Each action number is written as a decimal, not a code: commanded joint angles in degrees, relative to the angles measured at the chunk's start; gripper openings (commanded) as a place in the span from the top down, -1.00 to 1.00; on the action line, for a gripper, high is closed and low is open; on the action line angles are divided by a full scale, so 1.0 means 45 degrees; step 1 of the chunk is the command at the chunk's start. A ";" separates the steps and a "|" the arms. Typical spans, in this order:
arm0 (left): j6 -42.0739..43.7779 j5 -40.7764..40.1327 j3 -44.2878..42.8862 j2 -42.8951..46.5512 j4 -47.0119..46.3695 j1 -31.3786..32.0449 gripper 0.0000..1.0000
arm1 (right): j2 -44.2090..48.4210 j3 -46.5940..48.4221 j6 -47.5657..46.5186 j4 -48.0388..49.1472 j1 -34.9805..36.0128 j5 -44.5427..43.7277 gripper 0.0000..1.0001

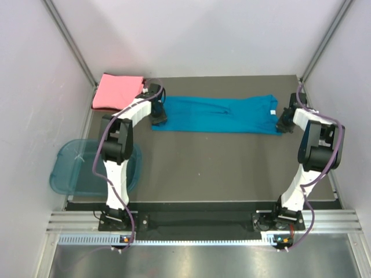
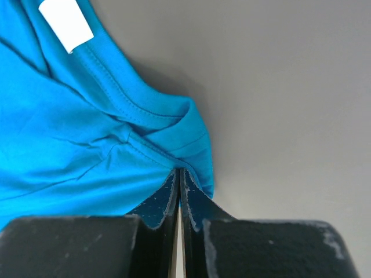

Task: Fold and stack the t-shirts
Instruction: Fold the tshirt

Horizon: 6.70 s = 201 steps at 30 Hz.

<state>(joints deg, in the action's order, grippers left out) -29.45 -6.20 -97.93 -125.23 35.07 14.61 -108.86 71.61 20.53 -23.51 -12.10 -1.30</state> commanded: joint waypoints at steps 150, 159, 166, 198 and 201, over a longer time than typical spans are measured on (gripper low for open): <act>-0.2456 0.1141 0.9166 0.6384 -0.1209 0.7650 0.57 | -0.4478 0.5568 0.0107 0.0264 -0.0378 0.2477 0.94; -0.2306 0.2763 0.7487 0.5876 -0.1856 0.8296 0.51 | -0.6160 0.8421 -0.0461 -0.0480 -0.0378 0.2730 0.92; -0.0352 0.0774 0.5202 0.5446 0.0428 0.7984 0.38 | -0.5986 0.8890 -0.0209 -0.0206 -0.0378 0.3041 0.84; 0.3752 0.1162 0.3366 0.2772 0.1366 0.1265 0.06 | -0.2645 0.2250 0.4325 0.5380 0.1673 0.4450 1.00; 0.3791 0.1084 0.3150 0.2517 0.1640 0.1167 0.07 | -0.2859 0.2463 0.3857 0.4915 0.1673 0.4079 1.00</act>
<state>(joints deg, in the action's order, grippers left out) -13.34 -0.10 -81.32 -112.46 40.86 20.49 -120.68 79.70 40.16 -2.00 -4.38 19.00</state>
